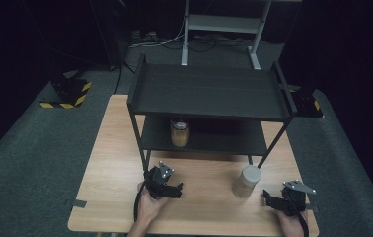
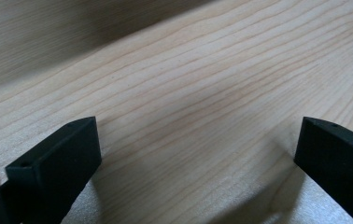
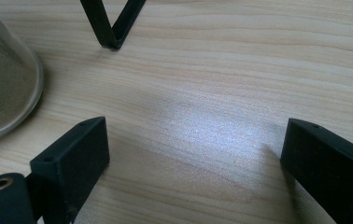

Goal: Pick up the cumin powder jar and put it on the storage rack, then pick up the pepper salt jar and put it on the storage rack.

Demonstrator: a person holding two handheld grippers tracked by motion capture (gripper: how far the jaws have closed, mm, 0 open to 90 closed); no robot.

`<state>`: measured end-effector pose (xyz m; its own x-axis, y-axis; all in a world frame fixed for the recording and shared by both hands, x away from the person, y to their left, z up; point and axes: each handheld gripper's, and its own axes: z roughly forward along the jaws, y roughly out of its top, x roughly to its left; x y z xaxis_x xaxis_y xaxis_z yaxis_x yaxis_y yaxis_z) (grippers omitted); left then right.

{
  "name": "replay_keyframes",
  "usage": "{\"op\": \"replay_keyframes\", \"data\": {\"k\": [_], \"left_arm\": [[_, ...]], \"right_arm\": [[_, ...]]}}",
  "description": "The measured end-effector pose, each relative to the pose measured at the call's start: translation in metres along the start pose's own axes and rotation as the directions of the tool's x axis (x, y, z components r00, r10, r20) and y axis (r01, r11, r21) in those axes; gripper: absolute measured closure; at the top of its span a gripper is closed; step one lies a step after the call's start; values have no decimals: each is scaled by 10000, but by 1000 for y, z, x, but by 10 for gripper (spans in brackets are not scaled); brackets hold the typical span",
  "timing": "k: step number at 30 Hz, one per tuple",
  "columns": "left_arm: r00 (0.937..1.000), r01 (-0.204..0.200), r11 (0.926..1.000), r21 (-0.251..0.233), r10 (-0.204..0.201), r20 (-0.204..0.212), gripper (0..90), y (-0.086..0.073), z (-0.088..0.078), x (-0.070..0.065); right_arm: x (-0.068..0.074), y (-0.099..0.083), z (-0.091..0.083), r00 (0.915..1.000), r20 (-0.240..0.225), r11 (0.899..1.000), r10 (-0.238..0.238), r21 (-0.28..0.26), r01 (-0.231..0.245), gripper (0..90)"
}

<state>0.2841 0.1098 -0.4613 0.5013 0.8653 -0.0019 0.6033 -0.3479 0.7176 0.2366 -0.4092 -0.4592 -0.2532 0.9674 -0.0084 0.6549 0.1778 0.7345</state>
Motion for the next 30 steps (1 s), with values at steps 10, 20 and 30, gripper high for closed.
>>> {"op": "replay_keyframes", "data": {"k": [10, 20, 30], "left_arm": [[10000, 35, 10000, -15, -35, -35, 6, 0, 0, 0], [9999, 60, 10000, -6, -60, -86, 6, 0, 0, -1], [9998, 128, 9999, -8, -128, -142, 7, 0, 0, -2]], "right_arm": [[0, 0, 0, 10000, 15, 10000, 6, -3, -6, 75], [0, 0, 0, 10000, 18, 10000, 10, -3, -10, 75], [1, 0, 0, 10000, 37, 10000, 1, 13, -1, 71]]}}
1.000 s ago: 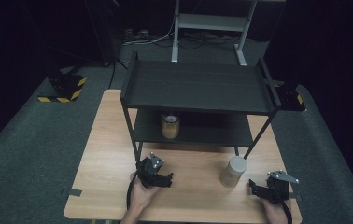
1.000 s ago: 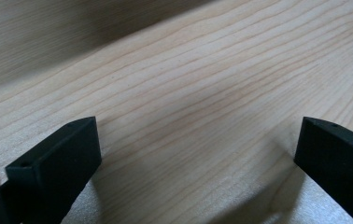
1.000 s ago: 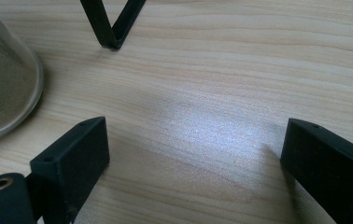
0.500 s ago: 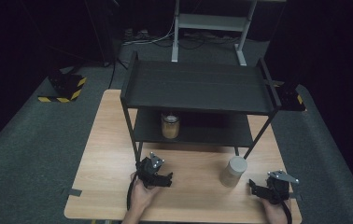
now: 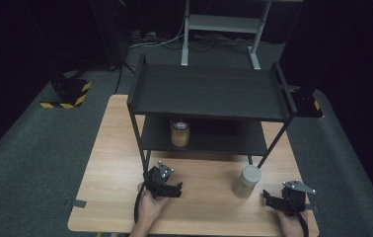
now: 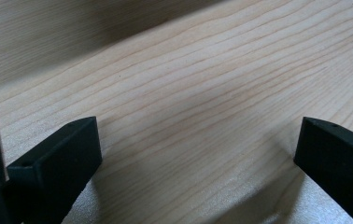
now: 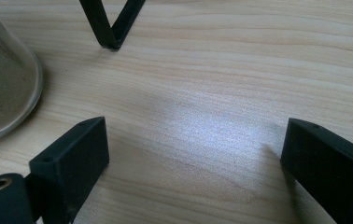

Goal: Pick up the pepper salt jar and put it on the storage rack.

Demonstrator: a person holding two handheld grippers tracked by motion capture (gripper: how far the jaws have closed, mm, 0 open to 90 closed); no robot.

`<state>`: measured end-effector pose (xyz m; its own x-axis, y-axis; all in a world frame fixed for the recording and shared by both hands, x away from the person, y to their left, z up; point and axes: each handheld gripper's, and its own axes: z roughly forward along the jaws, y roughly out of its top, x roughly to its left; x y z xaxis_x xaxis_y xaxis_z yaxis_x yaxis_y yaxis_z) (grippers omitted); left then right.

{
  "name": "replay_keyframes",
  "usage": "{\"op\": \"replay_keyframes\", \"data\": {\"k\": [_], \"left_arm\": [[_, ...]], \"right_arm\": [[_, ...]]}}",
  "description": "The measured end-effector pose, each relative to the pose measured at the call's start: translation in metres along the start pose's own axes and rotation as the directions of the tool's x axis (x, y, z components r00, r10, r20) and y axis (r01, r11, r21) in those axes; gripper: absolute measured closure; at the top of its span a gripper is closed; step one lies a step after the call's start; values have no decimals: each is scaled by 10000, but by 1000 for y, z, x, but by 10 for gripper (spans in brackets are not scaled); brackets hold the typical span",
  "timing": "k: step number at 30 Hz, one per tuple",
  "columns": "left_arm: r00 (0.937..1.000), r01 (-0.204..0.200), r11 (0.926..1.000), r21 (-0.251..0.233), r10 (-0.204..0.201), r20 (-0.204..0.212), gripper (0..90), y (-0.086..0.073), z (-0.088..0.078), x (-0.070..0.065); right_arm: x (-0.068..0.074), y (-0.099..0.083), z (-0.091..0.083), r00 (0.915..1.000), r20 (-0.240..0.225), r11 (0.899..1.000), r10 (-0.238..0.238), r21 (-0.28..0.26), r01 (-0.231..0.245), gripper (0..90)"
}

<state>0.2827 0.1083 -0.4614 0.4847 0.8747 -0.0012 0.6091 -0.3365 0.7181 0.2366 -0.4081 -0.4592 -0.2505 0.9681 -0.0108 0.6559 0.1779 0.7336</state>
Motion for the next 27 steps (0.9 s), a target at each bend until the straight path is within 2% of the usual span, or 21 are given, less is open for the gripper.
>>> {"op": "replay_keyframes", "data": {"k": [20, 27], "left_arm": [[10000, 48, 10000, -9, -48, -82, 12, 0, 0, -1], [10000, 54, 10000, -12, -54, -79, 12, 0, 0, -1]], "right_arm": [[-3, 2, 0, 9993, -258, 9995, -257, 203, 262, 4], [-7, -5, -7, 9975, -617, 9993, -350, 141, 359, 5]]}}
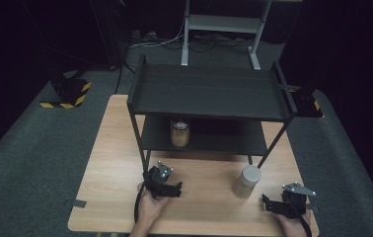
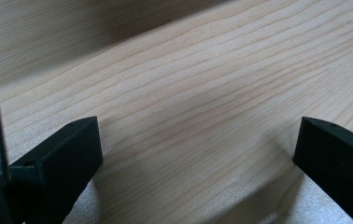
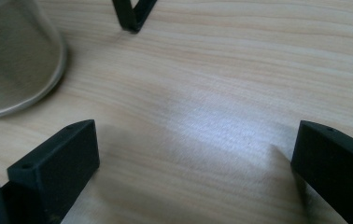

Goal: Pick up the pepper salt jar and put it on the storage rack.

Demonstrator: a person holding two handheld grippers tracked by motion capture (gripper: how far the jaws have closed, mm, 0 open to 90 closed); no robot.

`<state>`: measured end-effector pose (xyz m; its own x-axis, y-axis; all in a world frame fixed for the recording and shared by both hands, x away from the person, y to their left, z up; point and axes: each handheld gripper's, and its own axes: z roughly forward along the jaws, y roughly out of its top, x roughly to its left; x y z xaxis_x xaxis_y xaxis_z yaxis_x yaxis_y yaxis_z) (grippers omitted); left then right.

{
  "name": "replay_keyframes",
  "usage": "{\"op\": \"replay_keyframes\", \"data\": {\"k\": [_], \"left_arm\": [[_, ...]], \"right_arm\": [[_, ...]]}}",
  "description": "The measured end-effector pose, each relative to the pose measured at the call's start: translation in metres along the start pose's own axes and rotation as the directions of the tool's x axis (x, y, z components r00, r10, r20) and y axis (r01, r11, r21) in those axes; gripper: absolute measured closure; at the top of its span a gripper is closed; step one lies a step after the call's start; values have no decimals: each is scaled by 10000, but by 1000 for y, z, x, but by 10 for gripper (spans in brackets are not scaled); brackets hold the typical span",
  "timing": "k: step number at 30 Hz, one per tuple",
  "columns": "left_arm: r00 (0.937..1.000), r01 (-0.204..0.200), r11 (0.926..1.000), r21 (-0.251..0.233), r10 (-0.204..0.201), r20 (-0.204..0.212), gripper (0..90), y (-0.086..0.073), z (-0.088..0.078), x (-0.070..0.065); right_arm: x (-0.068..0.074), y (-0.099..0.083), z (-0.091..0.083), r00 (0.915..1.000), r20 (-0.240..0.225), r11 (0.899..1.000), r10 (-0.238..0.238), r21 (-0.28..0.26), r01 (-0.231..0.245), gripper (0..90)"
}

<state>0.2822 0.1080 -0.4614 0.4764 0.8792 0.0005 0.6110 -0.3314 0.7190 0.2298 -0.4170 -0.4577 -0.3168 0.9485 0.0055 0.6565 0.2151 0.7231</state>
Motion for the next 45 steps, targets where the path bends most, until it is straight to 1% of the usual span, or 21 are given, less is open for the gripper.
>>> {"op": "replay_keyframes", "data": {"k": [1, 5, 8, 9, 13, 17, 18, 19, 20, 21, 22, 25, 31, 34, 35, 36, 38, 41, 45], "left_arm": [[10000, 0, 10000, 0, 0, 0, 12, 0, 0, 0], [10000, -1, 10000, 0, 1, -4, 12, 0, 0, 0], [10000, -3, 10000, -1, 3, -5, 13, 0, 0, 0], [10000, -1, 10000, -2, 1, -5, 14, 0, 0, 0], [10000, 2, 10000, -2, -2, -4, 14, 0, 0, 0], [10000, 1, 10000, -1, -1, -5, 14, 0, 0, 0], [10000, -4, 10000, -1, 4, -4, 14, 0, 0, 0], [10000, -5, 10000, 1, 5, -5, 14, 0, 0, 0], [10000, -7, 10000, 0, 7, -7, 14, 0, 0, 0], [10000, -7, 10000, 0, 7, -7, 14, 0, 0, 0], [10000, 3, 10000, -2, -3, -4, 14, 0, 0, 0], [10000, 1, 10000, 0, -1, -7, 14, 0, 0, 0], [10000, 5, 10000, -3, -5, -5, 14, 0, 0, 0], [10000, 4, 10000, -3, -4, -4, 14, 0, 0, 0], [10000, 4, 10000, -3, -4, -4, 14, 0, 0, 0], [10000, 2, 10000, -2, -2, -9, 14, 0, 0, 0], [10000, 1, 10000, -2, -1, -6, 14, 0, 0, 0], [10000, 3, 10000, -5, -3, -7, 14, 0, 0, 0], [10000, -1, 10000, -6, 1, -6, 14, 0, 0, 0]], "right_arm": [[0, 0, 0, 10000, 0, 10000, 0, 0, 0, 5], [1, -2, -4, 9990, -435, 9999, -138, 15, 139, 4], [2, -3, -5, 9981, -568, 9998, -219, -17, 219, 4], [3, -4, -6, 9969, -715, 9994, -333, -80, 328, 4], [7, -5, -11, 9933, -1047, 9985, -480, -298, 451, 6], [11, -4, -12, 9898, -1246, 9973, -692, -346, 654, 7], [13, -3, -13, 9870, -1400, 9966, -786, -341, 745, 8], [13, -3, -13, 9870, -1400, 9966, -786, -341, 745, 8], [14, -3, -13, 9843, -1529, 9958, -886, -381, 837, 12], [14, -3, -13, 9843, -1529, 9958, -886, -381, 837, 12], [15, -2, -12, 9820, -1650, 9955, -916, -391, 863, 14], [15, -2, -10, 9800, -1745, 9951, -958, -406, 901, 18], [19, 5, -7, 9715, -2036, 9925, -1215, -394, 1158, 20], [21, 9, -6, 9668, -2200, 9913, -1297, -499, 1217, 24], [21, 9, -6, 9668, -2200, 9913, -1297, -499, 1217, 24], [22, 11, -6, 9636, -2311, 9906, -1341, -572, 1242, 27], [23, 13, -5, 9615, -2364, 9897, -1404, -623, 1292, 29], [26, 17, -3, 9595, -2400, 9884, -1477, -702, 1346, 36], [28, 20, 0, 9594, -2444, 9887, -1409, -843, 1238, 47]]}}
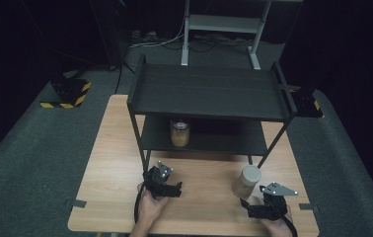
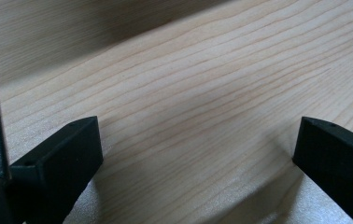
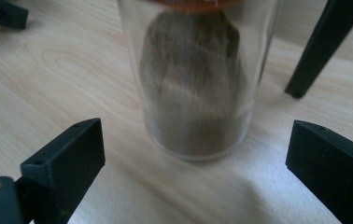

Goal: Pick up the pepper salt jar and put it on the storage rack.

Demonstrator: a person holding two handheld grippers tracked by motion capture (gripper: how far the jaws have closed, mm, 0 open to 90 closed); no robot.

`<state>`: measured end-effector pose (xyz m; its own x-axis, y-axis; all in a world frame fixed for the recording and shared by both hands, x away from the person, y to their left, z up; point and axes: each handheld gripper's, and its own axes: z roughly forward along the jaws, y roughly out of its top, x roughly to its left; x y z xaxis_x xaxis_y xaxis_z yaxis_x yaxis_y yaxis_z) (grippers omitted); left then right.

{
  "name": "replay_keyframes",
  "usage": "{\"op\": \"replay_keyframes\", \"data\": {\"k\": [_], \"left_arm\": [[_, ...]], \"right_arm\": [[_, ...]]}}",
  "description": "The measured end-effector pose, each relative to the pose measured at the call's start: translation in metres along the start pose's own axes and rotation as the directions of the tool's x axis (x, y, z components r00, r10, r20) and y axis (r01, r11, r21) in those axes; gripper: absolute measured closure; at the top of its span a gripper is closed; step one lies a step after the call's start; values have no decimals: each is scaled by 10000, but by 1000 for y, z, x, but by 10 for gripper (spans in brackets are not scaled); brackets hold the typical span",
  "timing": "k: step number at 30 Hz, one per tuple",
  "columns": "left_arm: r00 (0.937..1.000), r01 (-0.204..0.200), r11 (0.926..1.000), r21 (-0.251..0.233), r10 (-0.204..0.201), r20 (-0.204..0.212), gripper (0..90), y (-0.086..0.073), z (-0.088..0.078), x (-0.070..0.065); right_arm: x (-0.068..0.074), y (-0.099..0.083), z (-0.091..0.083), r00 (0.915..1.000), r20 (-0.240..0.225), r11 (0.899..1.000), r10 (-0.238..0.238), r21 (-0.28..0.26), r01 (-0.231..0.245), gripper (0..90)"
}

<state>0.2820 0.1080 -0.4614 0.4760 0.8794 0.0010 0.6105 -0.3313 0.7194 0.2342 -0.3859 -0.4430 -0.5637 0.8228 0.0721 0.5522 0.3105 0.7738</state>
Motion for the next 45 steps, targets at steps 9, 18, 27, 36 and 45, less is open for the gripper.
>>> {"op": "replay_keyframes", "data": {"k": [9, 18, 27, 36, 45], "left_arm": [[10000, 3, 10000, -3, -3, -5, 15, 0, 0, 0], [10000, 10, 10000, -11, -10, -11, 17, 0, 0, 0], [10000, -1, 10000, -27, 1, -2, 22, -1, 0, 0], [10000, -9, 10000, -29, 9, 1, 24, -1, 0, 0], [10000, -5, 10000, -31, 5, 3, 24, -1, 0, 0]], "right_arm": [[4, 8, 10, 9999, 107, 9997, 112, -232, -109, 77], [6, 12, 18, 9997, 213, 9990, 81, -452, -71, 118], [8, 12, 23, 9995, 297, 9976, 74, -691, -53, 172], [9, 9, 25, 9993, 382, 9955, -32, -941, 68, 246], [10, 8, 26, 9990, 436, 9951, -84, -977, 126, 276]]}}
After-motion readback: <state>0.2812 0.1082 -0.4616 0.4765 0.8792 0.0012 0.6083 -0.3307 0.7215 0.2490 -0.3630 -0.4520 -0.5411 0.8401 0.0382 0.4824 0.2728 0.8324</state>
